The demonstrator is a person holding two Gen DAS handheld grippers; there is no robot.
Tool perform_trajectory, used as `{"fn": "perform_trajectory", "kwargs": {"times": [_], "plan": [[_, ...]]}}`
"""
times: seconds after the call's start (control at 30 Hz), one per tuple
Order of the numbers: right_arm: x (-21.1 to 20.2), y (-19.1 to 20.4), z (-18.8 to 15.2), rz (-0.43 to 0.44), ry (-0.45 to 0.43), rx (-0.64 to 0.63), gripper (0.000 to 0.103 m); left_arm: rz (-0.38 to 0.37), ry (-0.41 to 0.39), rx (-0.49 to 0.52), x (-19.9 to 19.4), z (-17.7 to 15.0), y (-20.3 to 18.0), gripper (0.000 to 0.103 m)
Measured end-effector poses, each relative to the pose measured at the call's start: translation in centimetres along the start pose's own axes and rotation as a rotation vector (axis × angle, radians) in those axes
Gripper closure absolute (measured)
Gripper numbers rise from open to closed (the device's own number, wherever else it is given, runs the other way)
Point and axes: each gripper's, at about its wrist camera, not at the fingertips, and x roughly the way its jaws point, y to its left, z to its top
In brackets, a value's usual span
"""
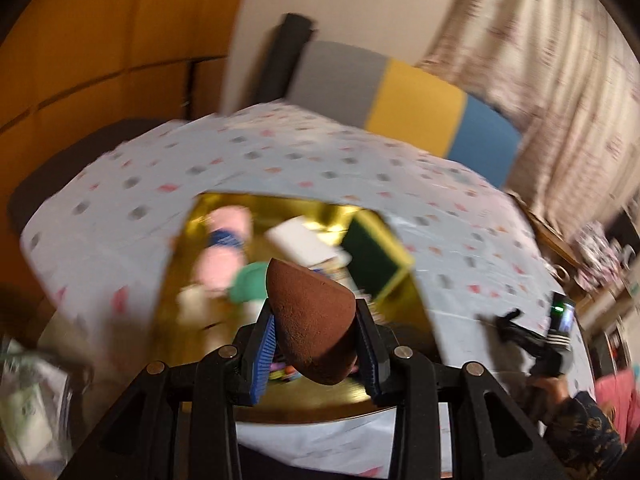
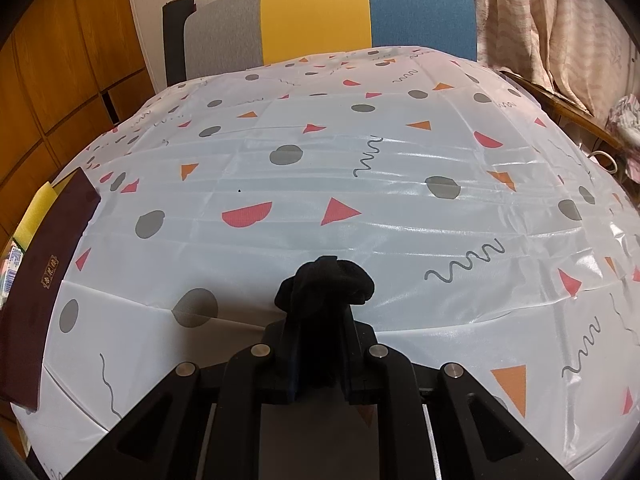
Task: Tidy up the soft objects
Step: 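Lower the brown sponge into the gold tray and open the left tool while the right tool holds the scrunchie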
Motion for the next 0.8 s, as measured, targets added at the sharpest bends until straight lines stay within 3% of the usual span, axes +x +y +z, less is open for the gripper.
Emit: {"fn": "perform_trajectory", "kwargs": {"times": [0.17,0.3,0.47,0.8], "plan": [[0.0,0.0,0.0,-0.003,-0.001,-0.002,0.088,0.012,0.054,-0.071,1.2,-1.8,2.3,0.067],[0.0,0.0,-0.1,-0.003,-0.001,-0.002,0.088,-0.036,0.086,-0.063,2.6,-2.5,1.2,0.067],[-0.1,0.0,0.0,-0.001,-0.002,0.000,0.088,-0.040,0.113,-0.010,4.2,-3.0,-0.6,0.067],[-0.1,0.1,0.0,-0.005,-0.002,-0.003,0.088,-0.028,0.101,0.029,7.2,0.0,-1.3,0.066]]}}
